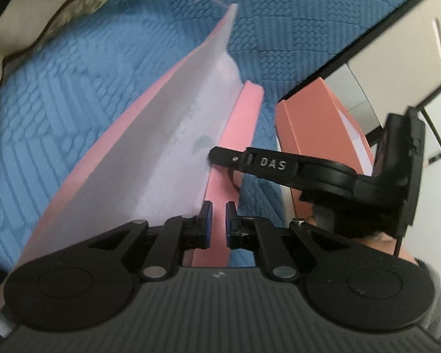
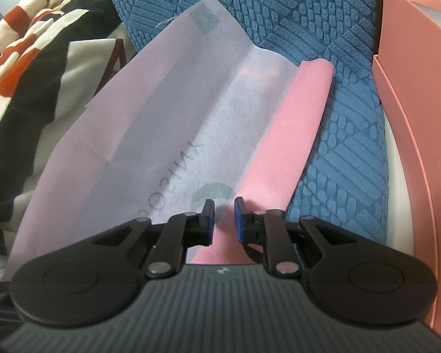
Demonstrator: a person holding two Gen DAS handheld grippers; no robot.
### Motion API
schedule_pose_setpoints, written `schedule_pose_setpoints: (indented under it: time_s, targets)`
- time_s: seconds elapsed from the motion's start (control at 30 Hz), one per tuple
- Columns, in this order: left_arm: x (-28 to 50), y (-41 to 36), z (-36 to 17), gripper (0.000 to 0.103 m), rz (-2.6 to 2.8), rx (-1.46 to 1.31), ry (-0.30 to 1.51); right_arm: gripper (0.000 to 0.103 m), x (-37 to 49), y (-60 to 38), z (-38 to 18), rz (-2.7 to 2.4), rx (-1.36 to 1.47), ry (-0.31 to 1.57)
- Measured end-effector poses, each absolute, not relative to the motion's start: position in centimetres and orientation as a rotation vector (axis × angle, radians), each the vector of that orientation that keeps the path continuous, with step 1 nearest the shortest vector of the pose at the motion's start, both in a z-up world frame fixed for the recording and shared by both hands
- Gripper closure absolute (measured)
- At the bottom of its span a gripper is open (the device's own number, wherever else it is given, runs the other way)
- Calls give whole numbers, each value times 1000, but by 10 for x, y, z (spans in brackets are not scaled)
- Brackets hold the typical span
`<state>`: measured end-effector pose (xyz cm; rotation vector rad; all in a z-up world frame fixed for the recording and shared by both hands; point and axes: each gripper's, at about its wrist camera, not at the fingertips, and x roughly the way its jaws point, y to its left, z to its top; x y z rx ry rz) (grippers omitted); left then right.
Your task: Organize objects
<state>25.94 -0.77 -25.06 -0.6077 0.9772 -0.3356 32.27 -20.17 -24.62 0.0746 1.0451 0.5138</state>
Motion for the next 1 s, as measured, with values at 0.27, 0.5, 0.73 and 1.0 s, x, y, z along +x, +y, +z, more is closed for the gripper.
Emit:
schedule_pose_setpoints:
  time_s: [0.27,0.5,0.73,1.0]
  targets:
    - [264,-32,-270,94,-346,-492,1083,87,325,-205,-247,507,113,1054]
    - [259,-28,-270,94,-339,-496,1076,81,325,-211,-238,493,117,1007]
    - [259,-24,-272,94,-323,-530,1073,61,333,-233,-234,385,177,976]
    - [263,-17,-274,94,-299,-566,1077,60,338,-238,-248,356,242,1030]
